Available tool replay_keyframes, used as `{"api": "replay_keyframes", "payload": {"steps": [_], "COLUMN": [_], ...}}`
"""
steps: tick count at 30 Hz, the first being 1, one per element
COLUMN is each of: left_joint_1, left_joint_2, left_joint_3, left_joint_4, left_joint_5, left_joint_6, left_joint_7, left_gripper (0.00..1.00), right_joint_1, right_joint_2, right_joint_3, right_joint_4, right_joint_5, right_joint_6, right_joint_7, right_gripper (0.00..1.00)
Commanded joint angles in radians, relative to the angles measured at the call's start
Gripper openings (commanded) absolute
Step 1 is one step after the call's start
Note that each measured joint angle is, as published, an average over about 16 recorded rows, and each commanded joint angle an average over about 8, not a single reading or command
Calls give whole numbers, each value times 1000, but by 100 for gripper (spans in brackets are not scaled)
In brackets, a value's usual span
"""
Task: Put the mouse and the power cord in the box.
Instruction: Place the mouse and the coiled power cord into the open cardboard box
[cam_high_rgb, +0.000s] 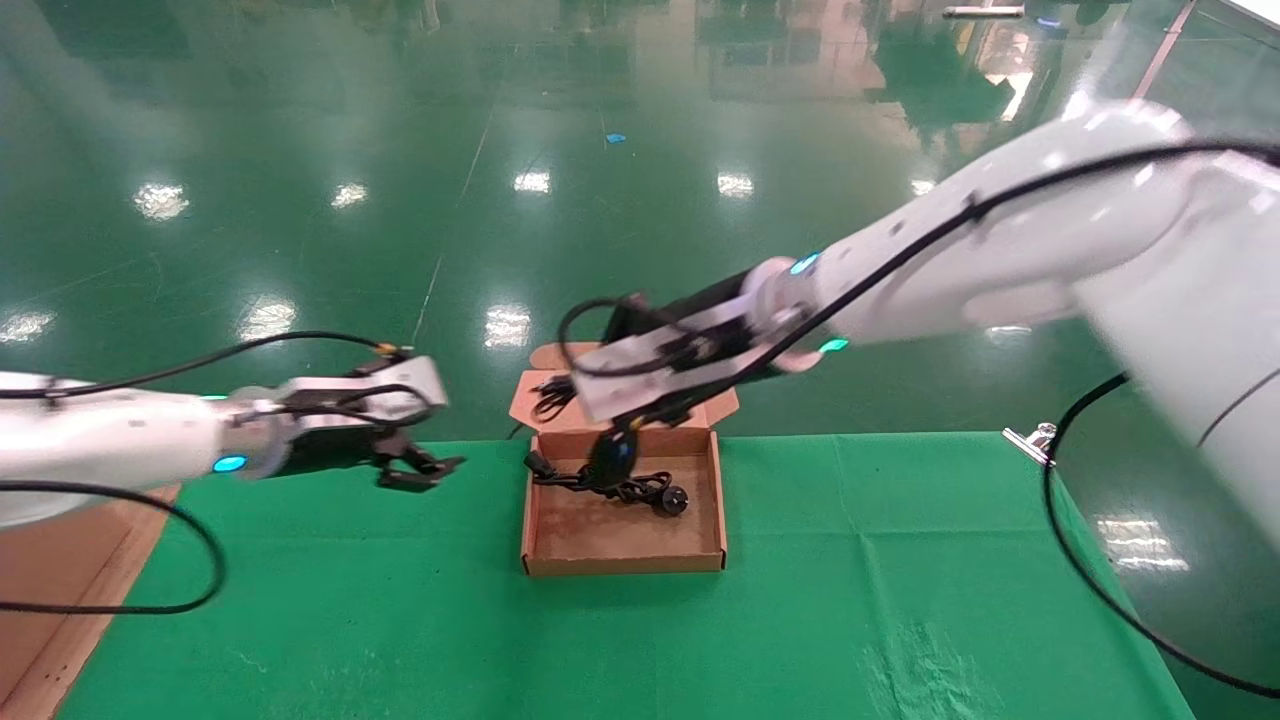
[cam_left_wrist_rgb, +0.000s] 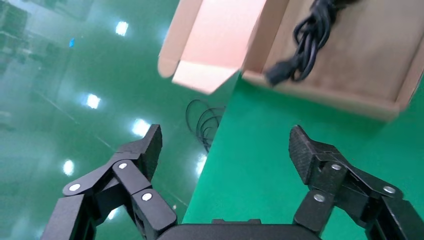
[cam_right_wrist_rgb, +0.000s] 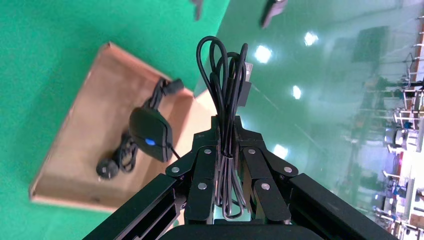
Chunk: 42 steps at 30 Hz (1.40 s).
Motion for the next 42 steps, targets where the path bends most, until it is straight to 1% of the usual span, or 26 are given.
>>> {"api": "replay_keyframes", "payload": {"steps": [1, 6, 11, 12, 19, 20, 36, 42], "left_joint_1": [3, 10, 7, 6, 1, 1, 2, 31], "left_joint_2": [-38, -57, -50, -49, -43, -43, -43, -66], "left_joint_3": [-21, -39, -49, -51, -58, -58, -60, -96], "left_joint_4": [4, 33, 60, 66, 94, 96, 91, 39], "left_joint_5": [-28, -52, -65, -67, -77, -78, -79, -103], "left_joint_6": [24, 32, 41, 43, 52, 53, 55, 90], "left_joint_7": [46, 101, 132, 137, 160, 161, 159, 128], "left_gripper": [100, 100, 100, 100, 100, 100, 100, 100], "right_joint_1": [-22, -60, -83, -87, -107, -109, -109, -141], "right_joint_2": [-2, -2, -1, -1, 2, 2, 4, 38], "right_joint_3": [-27, -111, -185, -197, -250, -254, -249, -197], "right_joint_4": [46, 108, 110, 105, 69, 66, 67, 97], "right_joint_5": [12, 29, 34, 34, 44, 46, 46, 76], "right_joint_6": [41, 130, 198, 209, 252, 254, 251, 215], "right_joint_7": [29, 88, 128, 134, 164, 167, 163, 186], "right_gripper": [0, 0, 0, 4, 92, 100, 100, 100]}}
